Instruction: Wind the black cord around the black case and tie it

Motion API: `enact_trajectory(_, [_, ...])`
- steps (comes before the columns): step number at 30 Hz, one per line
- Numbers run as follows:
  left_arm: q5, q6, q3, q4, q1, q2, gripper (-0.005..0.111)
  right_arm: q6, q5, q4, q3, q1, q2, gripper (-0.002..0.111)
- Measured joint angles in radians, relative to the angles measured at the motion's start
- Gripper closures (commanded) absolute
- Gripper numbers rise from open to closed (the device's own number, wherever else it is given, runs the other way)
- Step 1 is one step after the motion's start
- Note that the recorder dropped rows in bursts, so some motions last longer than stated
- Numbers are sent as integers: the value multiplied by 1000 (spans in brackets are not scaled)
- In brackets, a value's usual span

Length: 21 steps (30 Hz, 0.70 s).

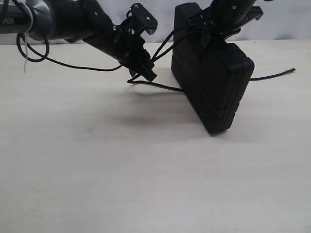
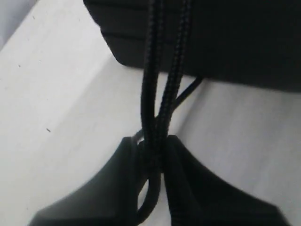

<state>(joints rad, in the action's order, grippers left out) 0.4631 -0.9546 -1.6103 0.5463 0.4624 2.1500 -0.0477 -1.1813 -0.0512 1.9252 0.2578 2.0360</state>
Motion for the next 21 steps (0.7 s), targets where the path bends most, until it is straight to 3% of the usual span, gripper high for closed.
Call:
enact_trajectory(4, [-108, 88, 0, -130, 47, -2, 107, 0, 0, 0, 0, 0, 0, 104])
enact_trajectory(10, [-178, 419, 0, -563, 89, -19, 107, 0, 0, 0, 0, 0, 0, 104])
enact_trajectory(17, [-50, 849, 0, -1205, 131, -24, 107, 0, 0, 0, 0, 0, 0, 104])
enact_trajectory(21, [32, 998, 0, -1437, 170, -24, 107, -11, 0, 0, 0, 0, 0, 104])
